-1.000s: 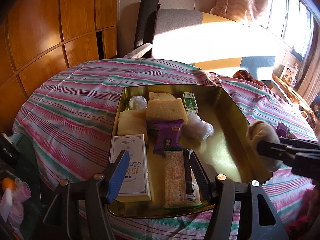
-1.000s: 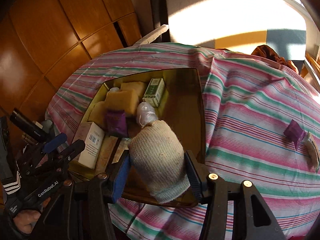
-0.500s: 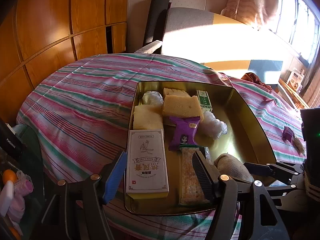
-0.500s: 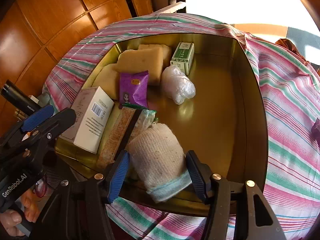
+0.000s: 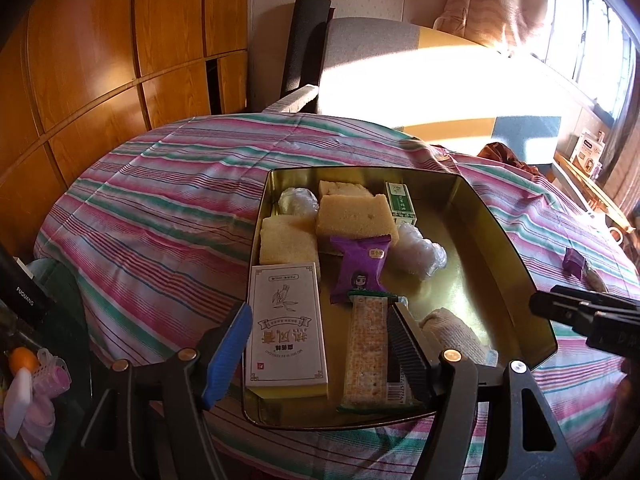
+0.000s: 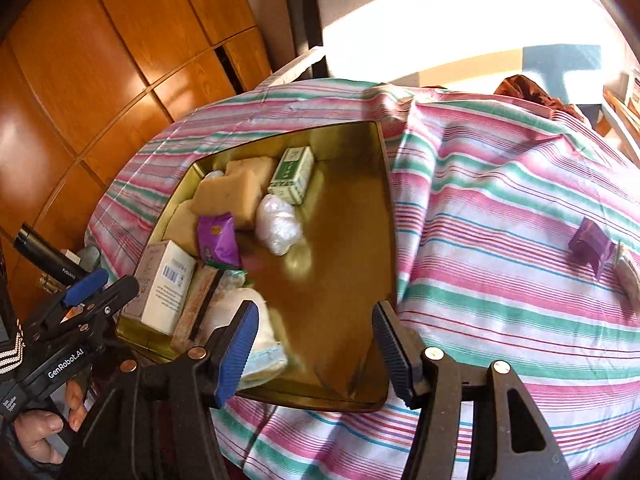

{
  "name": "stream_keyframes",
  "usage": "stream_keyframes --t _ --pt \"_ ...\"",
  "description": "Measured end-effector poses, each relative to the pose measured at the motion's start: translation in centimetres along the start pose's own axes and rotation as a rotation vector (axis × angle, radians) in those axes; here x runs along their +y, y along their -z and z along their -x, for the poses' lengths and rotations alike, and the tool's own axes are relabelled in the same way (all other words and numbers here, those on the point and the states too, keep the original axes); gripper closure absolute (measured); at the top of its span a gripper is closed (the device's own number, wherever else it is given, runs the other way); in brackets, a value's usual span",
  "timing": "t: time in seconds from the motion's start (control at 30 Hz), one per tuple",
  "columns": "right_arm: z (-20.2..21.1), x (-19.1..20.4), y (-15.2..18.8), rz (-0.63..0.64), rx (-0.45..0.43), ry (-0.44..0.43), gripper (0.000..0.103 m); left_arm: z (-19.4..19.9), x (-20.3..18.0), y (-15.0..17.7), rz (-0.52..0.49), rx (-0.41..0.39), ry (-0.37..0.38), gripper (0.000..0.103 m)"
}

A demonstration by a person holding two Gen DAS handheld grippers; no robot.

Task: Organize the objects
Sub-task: 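Carry the beige sock into the gold tray and open the right tool, then grasp the second cracker packet with the right tool while the left tool moves to the purple packet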

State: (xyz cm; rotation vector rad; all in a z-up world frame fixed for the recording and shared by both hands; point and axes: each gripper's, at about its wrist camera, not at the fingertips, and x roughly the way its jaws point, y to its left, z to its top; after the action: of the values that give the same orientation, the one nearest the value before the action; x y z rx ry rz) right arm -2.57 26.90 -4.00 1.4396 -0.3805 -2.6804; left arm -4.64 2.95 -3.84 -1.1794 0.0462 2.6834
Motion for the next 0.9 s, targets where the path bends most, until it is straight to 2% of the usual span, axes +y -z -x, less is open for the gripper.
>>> stream_keyframes --t 0.23,0.53,0.7,0.8,0.9 --pt "1.8 -6.8 -0.9 -0.114 -0.042 0.101 0.043 0.2 -1.6 -0.4 -0.04 0.002 0.022 0.031" --pt "5.9 -18.8 0.0 -0.332 -0.081 0.259 0.043 0.1 -4.4 -0.9 -0.099 0.012 0.06 0.031" --pt "8.2 -25.9 0.8 -0.443 -0.101 0.379 0.034 0.3 -6.3 -1.4 -0.136 0.008 0.089 0.031" --pt "8.5 -29.3 1.1 -0.454 -0.078 0.43 0.034 0.5 -7.8 -1.8 -0.157 0.007 0.115 0.031" --pt "7.7 -31.5 1.0 -0.395 -0.029 0.458 0.034 0.5 -9.4 -2.2 -0.182 0.015 0.151 0.031"
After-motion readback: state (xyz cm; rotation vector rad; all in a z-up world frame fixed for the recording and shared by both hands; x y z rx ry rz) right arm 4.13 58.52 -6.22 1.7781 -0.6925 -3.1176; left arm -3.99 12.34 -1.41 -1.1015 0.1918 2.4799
